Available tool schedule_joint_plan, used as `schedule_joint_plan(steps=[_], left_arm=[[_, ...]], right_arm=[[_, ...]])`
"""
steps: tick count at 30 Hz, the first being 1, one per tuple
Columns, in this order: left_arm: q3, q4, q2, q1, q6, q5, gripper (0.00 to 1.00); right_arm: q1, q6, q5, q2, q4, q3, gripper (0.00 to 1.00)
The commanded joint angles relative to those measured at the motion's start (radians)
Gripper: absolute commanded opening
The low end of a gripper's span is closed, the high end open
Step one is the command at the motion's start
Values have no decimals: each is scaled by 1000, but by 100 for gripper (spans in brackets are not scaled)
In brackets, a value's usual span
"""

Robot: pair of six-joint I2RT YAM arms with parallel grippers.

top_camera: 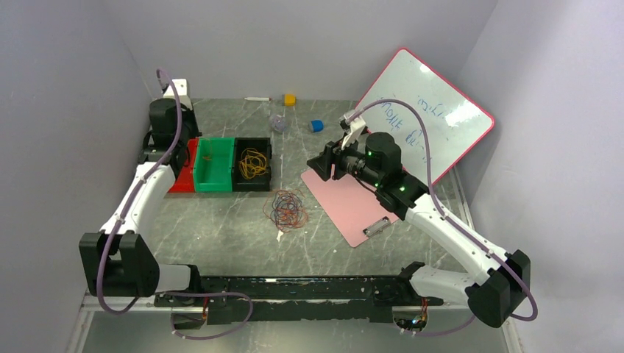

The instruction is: Untangle the cables

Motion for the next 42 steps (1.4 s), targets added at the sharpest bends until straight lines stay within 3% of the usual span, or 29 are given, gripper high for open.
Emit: schedule_joint_plan(steps=[1, 12, 25, 31, 42], left_arm=[[-1, 85, 23, 77, 1, 66, 7], [-3, 126, 94, 110, -18, 253, 7], [37, 121, 229, 97, -53, 333, 7], [61, 83, 257, 81, -63, 265, 7], [134, -8, 125, 160, -6, 208, 7]], right_arm=[[2, 3, -16, -6, 2, -5, 53], [2, 5, -31, 12, 9, -9, 53], [2, 22, -72, 55, 7, -7, 54], [1, 28, -77, 63, 8, -2, 53], [2, 38, -89, 72, 19, 5, 53]])
